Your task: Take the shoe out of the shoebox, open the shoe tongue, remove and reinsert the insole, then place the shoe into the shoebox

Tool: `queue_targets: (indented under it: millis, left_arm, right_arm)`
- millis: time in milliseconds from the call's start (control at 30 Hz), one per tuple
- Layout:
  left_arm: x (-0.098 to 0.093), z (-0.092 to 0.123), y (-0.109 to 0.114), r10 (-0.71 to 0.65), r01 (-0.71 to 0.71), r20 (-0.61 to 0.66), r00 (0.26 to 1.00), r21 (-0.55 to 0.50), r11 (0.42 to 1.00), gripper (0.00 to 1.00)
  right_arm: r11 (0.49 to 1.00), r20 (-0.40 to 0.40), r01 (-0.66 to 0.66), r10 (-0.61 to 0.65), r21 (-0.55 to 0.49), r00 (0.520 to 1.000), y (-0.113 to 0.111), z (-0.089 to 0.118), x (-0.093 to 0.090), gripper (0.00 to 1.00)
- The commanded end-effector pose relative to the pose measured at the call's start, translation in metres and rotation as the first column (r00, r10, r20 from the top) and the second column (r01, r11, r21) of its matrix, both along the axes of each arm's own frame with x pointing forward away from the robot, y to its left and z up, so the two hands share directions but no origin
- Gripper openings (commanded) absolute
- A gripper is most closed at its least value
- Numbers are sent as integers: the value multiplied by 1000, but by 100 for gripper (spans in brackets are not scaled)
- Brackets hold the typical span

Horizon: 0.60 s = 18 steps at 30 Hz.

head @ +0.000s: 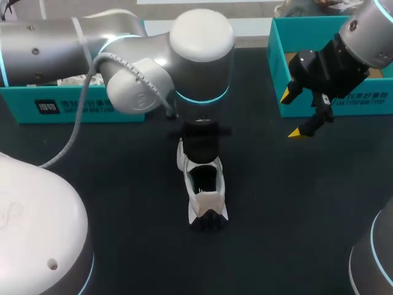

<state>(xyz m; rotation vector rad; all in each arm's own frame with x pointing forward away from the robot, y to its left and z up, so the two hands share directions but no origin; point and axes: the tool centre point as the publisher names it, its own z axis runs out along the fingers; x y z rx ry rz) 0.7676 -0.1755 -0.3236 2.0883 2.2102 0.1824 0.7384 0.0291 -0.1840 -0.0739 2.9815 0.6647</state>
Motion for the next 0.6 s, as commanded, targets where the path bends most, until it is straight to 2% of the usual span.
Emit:
queue_targets:
  millis: [33, 133, 233, 333, 367, 400, 433, 600]
  left_arm:
    - [-9, -3, 1, -14, 14, 1, 1000, 14, 1000, 41]
    - [-12, -6, 1, -15, 15, -1, 1000, 21, 1000, 40]
    - [-16, 6, 3, 34, -34, -3, 999, -5, 999, 41]
    - [-18, 29, 12, 218, -218, 2, 976, -9, 976, 43]
    - [-20, 32, 16, 294, -294, 14, 956, 27, 955, 47]
    - [-23, 35, 20, 346, -346, -25, 938, 12, 938, 78]
    - [-28, 40, 22, 349, -352, -77, 934, -42, 935, 100]
    - [-28, 40, 22, 349, -352, -77, 934, -42, 935, 100]
  right_arm:
    - [1000, -2, 0, 0, -3, 1000, 1, -1, 1, 100]
    - [1000, -2, 0, 0, -3, 1000, 1, -1, 1, 100]
    - [1000, -2, 0, 0, -3, 1000, 1, -1, 1, 100]
    - [1000, -2, 0, 0, -3, 1000, 1, -1, 1, 100]
    - [1000, -2, 0, 0, -3, 1000, 1, -1, 1, 100]
    - [1000, -2, 0, 0, -3, 1000, 1, -1, 1, 100]
    - [1000, -2, 0, 0, -3, 1000, 1, -1, 1, 100]
    - [1000, -2, 0, 0, -3, 1000, 1, -1, 1, 100]
